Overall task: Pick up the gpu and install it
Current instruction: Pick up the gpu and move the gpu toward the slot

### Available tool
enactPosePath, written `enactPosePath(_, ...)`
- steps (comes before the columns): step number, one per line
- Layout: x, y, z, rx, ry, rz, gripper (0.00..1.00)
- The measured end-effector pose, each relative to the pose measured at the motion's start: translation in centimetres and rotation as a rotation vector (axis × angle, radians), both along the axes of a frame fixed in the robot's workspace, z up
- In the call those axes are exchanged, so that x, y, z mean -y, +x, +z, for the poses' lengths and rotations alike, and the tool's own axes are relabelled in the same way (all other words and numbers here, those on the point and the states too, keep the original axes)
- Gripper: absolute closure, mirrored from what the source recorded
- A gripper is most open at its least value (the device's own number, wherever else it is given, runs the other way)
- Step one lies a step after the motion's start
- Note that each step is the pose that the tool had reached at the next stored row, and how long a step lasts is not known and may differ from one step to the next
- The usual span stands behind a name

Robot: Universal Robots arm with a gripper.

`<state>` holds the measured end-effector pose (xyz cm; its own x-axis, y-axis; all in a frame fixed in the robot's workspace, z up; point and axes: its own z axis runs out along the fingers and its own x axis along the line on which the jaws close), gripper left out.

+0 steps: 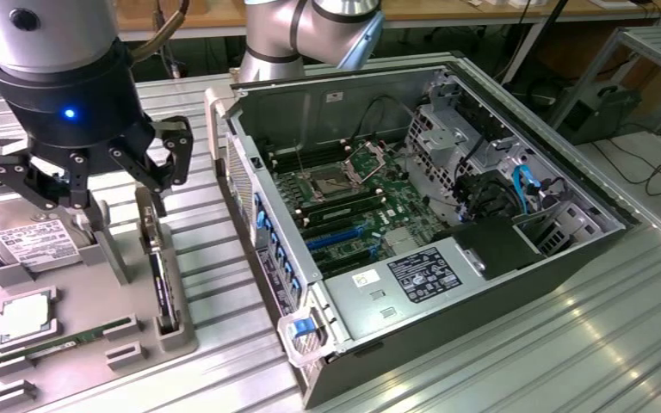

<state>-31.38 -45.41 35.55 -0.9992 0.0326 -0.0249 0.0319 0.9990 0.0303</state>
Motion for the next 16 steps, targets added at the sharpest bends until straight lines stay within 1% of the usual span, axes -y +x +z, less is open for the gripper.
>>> enactPosePath(4,0.1,0.0,-0.76,-0.0001,-0.0007,-0.001,0.4)
enactPosePath(8,0.1,0.0,-1.4,0.0,-0.0066,-0.007,0.4)
enactPosePath(11,0.1,0.0,-1.95,0.0,-0.0095,-0.008,0.4)
enactPosePath(16,0.1,0.0,-2.83,0.0001,-0.011,-0.008,0.4)
